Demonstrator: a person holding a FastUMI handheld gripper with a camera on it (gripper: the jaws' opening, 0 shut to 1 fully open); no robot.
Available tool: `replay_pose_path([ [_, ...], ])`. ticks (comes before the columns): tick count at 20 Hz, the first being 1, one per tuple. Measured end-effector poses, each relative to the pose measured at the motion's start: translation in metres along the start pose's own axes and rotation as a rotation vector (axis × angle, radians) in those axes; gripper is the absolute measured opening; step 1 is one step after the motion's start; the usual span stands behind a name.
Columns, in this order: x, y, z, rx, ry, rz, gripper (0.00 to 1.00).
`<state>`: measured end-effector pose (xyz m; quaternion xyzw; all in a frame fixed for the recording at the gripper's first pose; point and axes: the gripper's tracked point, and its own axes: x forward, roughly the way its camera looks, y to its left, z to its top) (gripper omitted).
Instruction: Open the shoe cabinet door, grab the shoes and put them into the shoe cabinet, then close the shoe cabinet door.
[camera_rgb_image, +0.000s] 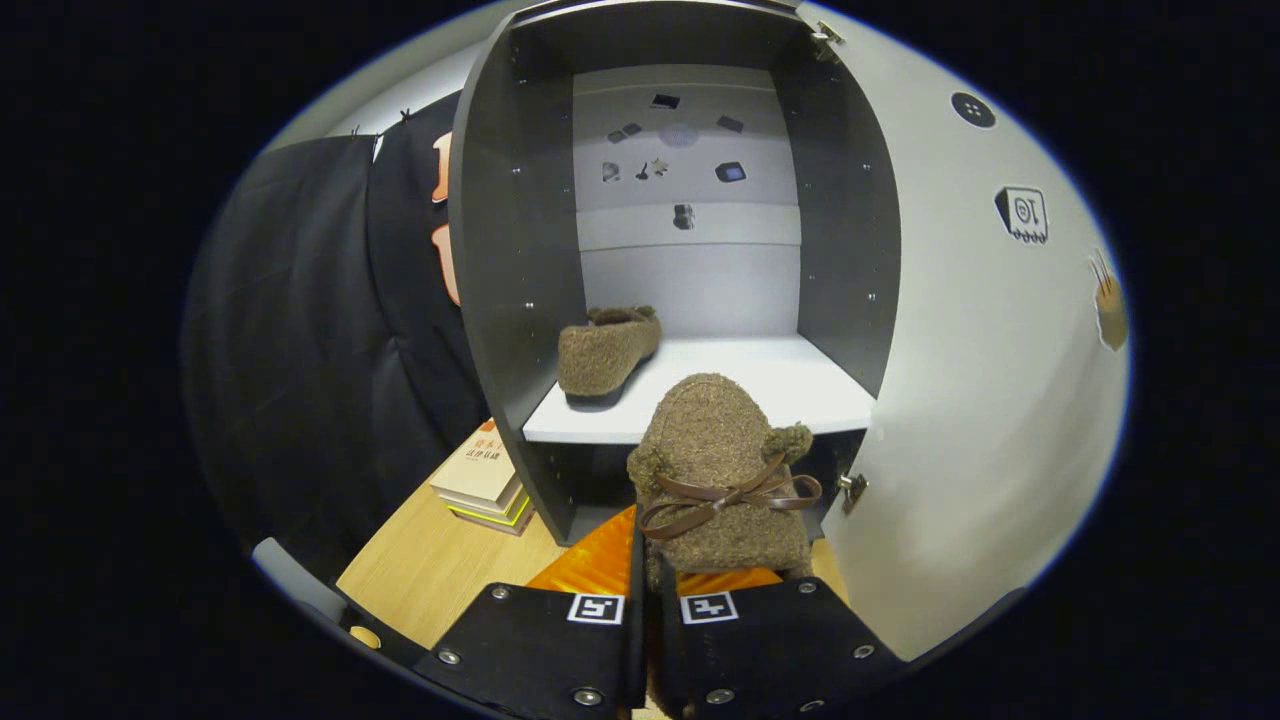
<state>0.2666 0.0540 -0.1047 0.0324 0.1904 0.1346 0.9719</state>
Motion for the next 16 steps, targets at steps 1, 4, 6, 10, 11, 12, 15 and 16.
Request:
replay_pose_path([
  [1,0.004,-0.003,0.012,-0.010,-0.012,-0.005,0.07],
  [4,0.019,-0.009,0.040,-0.041,-0.043,-0.011,0.07],
  [6,0.030,-0.011,0.057,-0.048,-0.056,-0.011,0.06],
  [10,0.058,-0.016,0.084,-0.072,-0.073,-0.011,0.06],
  [11,0.066,-0.016,0.090,-0.075,-0.072,-0.009,0.07],
  [12,0.074,-0.018,0.095,-0.080,-0.072,-0.008,0.07],
  [15,0.097,-0.023,0.110,-0.071,-0.082,-0.008,0.06],
  [16,0.106,-0.025,0.113,-0.067,-0.081,-0.010,0.06],
])
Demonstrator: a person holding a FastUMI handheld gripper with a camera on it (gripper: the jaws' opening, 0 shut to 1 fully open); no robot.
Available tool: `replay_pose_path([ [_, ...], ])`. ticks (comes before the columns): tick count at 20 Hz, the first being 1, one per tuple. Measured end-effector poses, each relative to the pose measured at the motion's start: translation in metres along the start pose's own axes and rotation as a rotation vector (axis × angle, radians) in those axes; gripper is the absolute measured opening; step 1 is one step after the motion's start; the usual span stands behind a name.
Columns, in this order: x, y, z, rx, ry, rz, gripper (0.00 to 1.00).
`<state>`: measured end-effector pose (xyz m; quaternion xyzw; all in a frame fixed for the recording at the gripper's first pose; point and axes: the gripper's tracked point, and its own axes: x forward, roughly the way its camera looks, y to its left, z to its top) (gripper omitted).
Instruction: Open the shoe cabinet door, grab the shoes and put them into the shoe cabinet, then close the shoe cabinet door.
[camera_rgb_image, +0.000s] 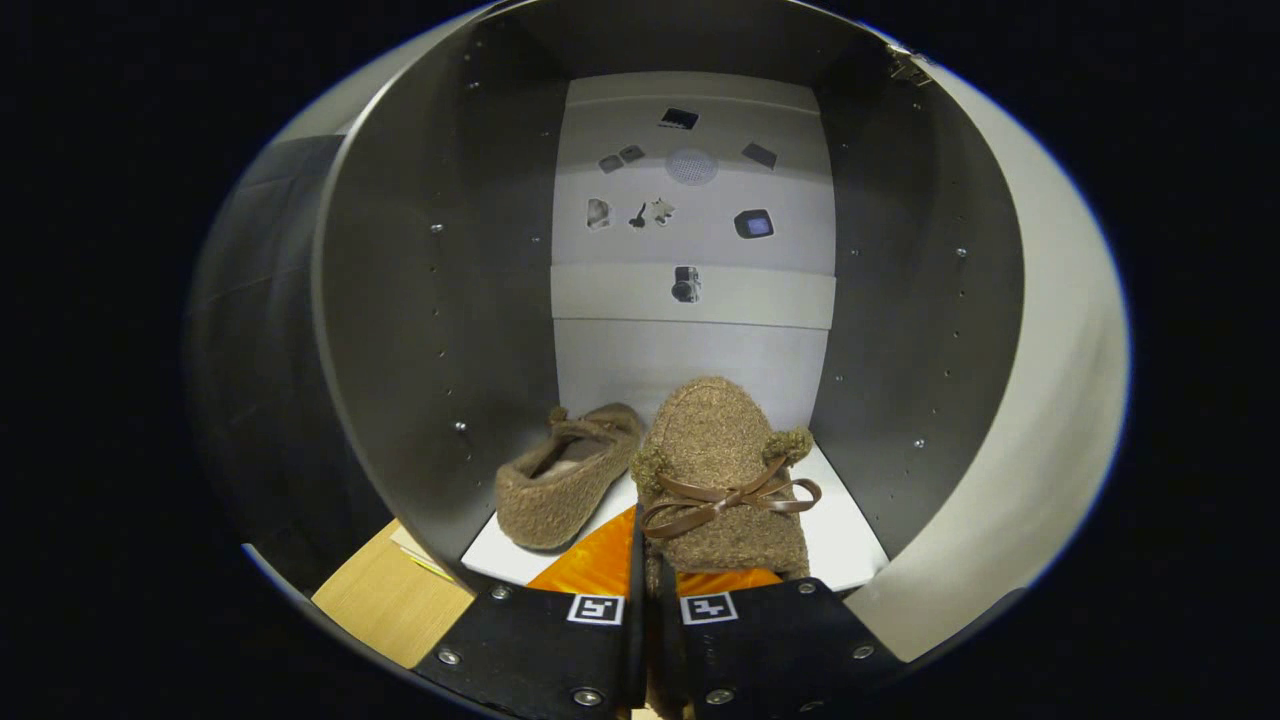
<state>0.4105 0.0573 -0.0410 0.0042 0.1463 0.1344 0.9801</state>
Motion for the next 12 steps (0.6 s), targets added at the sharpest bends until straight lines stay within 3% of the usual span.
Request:
replay_pose_path([
  [12,0.080,-0.036,0.021,-0.008,0.038,-0.034,0.07],
])
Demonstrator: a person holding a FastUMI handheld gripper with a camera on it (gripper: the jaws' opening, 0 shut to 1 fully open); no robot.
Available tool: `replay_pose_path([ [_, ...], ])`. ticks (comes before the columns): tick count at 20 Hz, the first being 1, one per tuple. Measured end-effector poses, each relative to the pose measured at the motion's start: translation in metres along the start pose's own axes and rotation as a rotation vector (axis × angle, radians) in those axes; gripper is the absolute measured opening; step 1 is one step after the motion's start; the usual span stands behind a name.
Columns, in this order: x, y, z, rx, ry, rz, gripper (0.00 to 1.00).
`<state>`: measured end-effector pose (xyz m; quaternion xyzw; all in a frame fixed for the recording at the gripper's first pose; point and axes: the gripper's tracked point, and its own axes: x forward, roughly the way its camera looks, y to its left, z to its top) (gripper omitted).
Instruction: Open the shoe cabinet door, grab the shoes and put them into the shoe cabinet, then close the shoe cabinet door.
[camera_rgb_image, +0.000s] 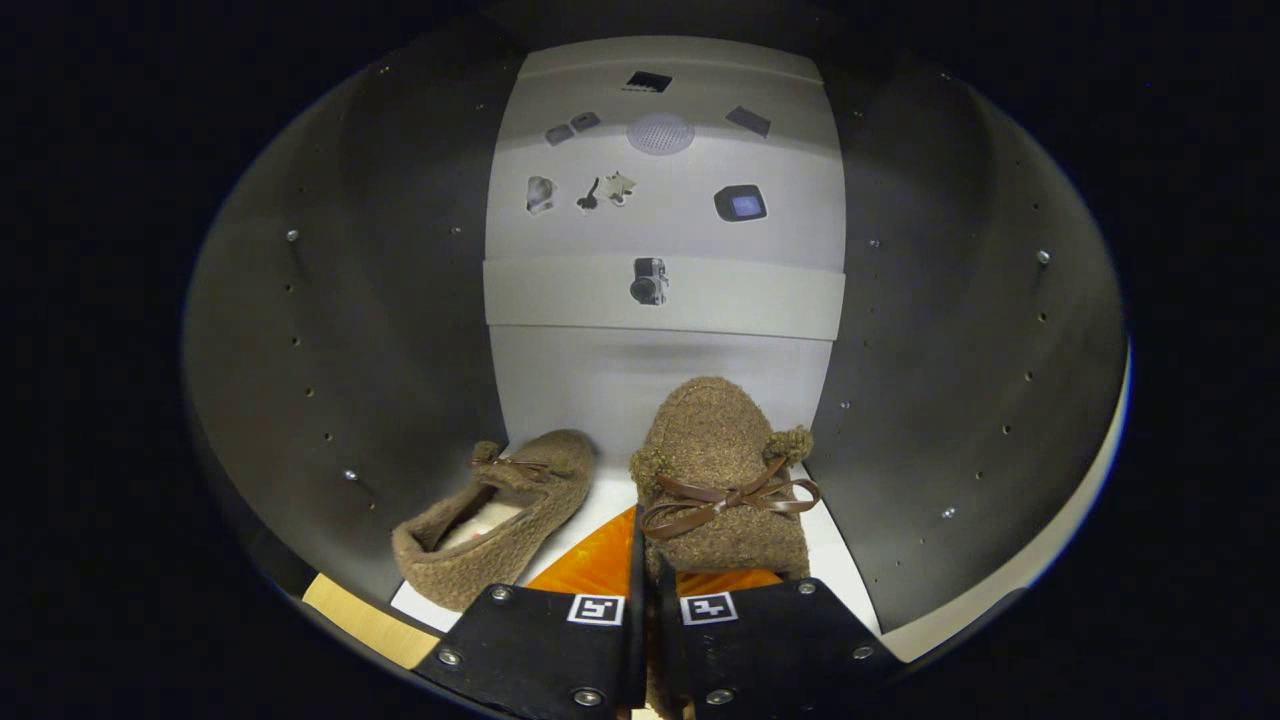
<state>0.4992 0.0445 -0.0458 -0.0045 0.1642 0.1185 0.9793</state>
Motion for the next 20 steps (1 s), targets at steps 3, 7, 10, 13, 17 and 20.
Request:
replay_pose_path([
  [3,0.020,-0.003,-0.003,-0.002,0.024,-0.006,0.06],
  [7,0.042,-0.006,-0.018,-0.017,0.082,-0.022,0.06],
  [10,0.054,-0.007,-0.025,-0.010,0.104,-0.034,0.07],
  [13,0.062,-0.007,-0.033,0.008,0.134,-0.034,0.07],
  [17,0.067,-0.008,-0.039,0.007,0.155,-0.053,0.11],
  [20,0.063,-0.008,-0.041,-0.012,0.162,-0.068,0.17],
])
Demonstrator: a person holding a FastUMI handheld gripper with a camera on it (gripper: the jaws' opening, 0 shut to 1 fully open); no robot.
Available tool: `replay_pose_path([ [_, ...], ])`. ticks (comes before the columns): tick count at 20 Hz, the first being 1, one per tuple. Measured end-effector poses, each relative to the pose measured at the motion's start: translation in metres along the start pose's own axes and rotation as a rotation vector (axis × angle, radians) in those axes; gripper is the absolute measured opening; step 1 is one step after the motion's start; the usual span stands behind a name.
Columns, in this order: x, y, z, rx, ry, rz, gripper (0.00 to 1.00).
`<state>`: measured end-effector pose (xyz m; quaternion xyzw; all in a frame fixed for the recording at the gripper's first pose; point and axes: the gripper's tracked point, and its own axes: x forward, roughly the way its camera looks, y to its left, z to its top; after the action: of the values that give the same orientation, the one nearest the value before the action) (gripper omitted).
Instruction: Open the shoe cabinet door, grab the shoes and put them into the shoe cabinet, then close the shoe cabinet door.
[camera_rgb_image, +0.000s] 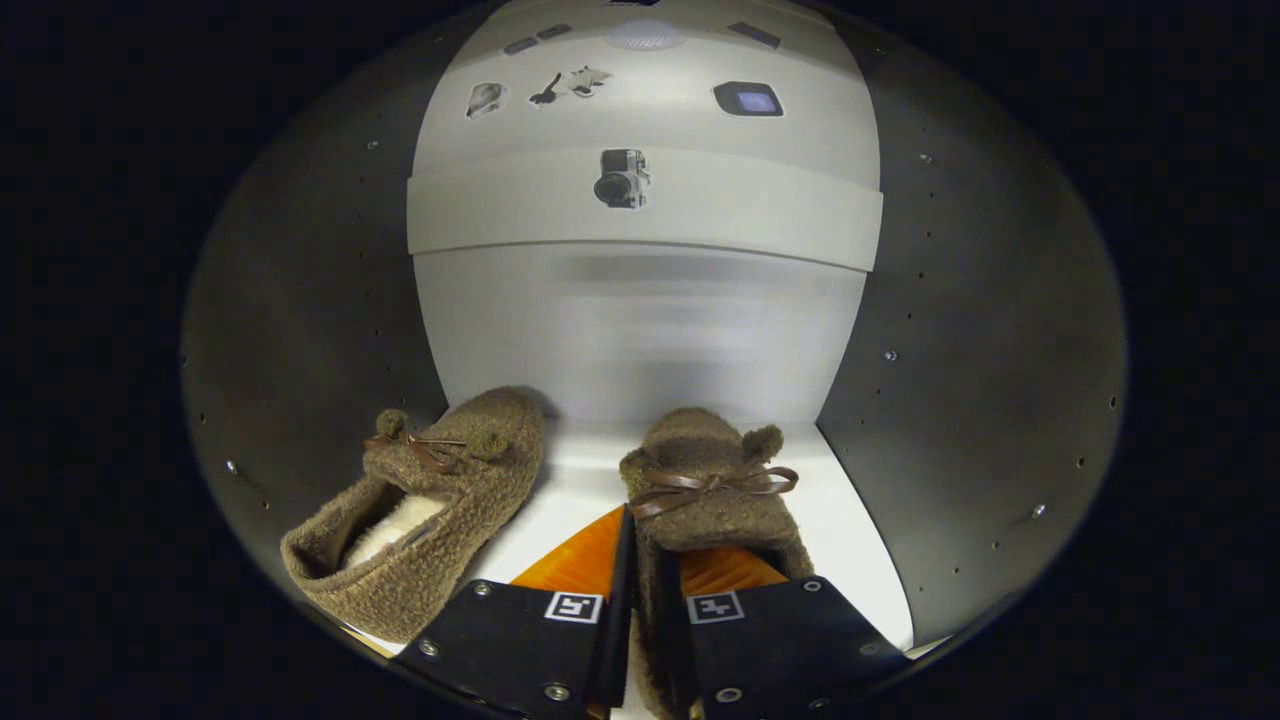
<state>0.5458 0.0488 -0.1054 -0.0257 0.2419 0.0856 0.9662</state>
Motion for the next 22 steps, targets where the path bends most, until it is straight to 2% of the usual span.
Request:
replay_pose_path([
  [12,-0.041,-0.002,0.002,-0.015,-0.031,-0.025,0.18],
  [22,-0.111,0.001,0.013,-0.018,-0.113,-0.037,0.18],
])
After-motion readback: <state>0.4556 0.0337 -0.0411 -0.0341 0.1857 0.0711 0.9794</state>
